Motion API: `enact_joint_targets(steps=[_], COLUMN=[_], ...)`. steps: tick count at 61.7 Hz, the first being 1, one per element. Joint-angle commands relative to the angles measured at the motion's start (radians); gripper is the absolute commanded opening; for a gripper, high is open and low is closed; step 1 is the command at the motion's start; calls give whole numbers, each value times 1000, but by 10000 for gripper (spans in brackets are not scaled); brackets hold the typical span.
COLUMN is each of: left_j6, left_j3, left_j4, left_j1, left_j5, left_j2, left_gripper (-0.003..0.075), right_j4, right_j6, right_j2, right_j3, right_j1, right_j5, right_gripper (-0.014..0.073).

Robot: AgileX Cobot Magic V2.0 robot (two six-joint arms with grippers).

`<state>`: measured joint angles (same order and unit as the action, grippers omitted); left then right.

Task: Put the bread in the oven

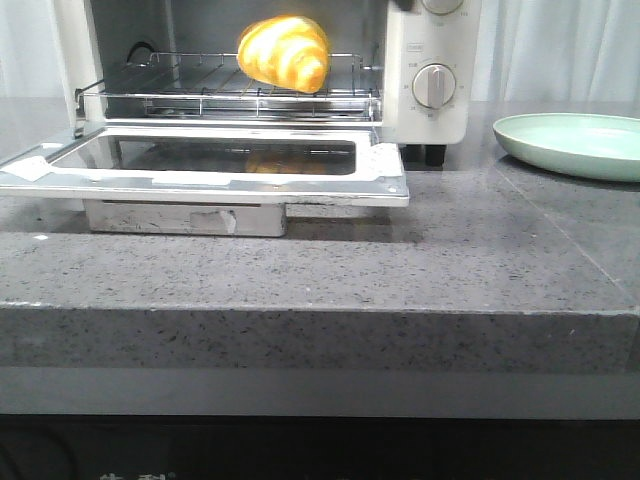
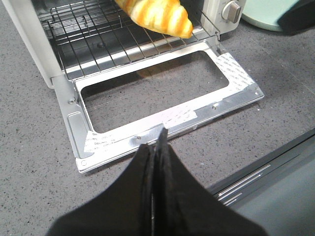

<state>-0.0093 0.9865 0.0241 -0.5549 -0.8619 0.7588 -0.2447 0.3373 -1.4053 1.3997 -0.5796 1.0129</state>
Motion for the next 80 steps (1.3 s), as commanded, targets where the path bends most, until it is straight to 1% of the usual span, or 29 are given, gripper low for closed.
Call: enact_joint_targets(steps=[1, 6, 14, 27, 36, 43, 47, 51, 55, 57, 59, 62, 65, 69, 72, 80], left_j6=[-5, -5, -5, -5, -5, -5, -5, -5, -5, -5, -5, -5, -5, -5, -5, -5], left_j3=[27, 27, 27, 27, 27, 27, 27, 27, 27, 27, 27, 27, 27, 27, 27, 27], left_j4=[-2, -2, -2, -2, -2, -2, -2, -2, -2, -2, -2, -2, -2, -2, -2, -2], left_j1=[2, 2, 2, 2, 2, 2, 2, 2, 2, 2, 2, 2, 2, 2, 2, 2], left_j5=[70, 70, 70, 70, 70, 70, 70, 70, 70, 70, 70, 68, 68, 68, 68, 68], left_j2=[-3, -3, -3, -3, -3, -3, -3, -3, -3, -3, -3, -3, -3, -3, -3, -3], left_gripper=[-18, -18, -18, -18, -18, -18, -18, -18, -18, -18, -18, -18, -18, -18, -18, -18], right_j4=[19, 40, 42, 39, 24, -5, -10, -10, -10, -10, -10, -10, -10, -10, -10, -10], right_j6=[-33, -52, -53, -53, -53, -53, -53, -53, -53, -53, -53, -53, -53, -53, -53, -53], right_j2=[138, 245, 406, 656, 770, 804, 806, 805, 803, 803, 802, 801, 801, 801, 801, 801], right_j3=[-87, -183, -319, -477, -521, -524, -524, -524, -524, -524, -524, -524, -524, -524, -524, -524], right_j1=[63, 96, 100, 100, 100, 100, 100, 100, 100, 100, 100, 100, 100, 100, 100, 100], right_j5=[-115, -171, -235, -248, -247, -239, -231, -212, -206, -206, -207, -208, -212, -215, -217, -212], right_gripper=[613, 613, 613, 613, 613, 612, 597, 521, 421, 339, 281, 169, 80, -17, -75, -69])
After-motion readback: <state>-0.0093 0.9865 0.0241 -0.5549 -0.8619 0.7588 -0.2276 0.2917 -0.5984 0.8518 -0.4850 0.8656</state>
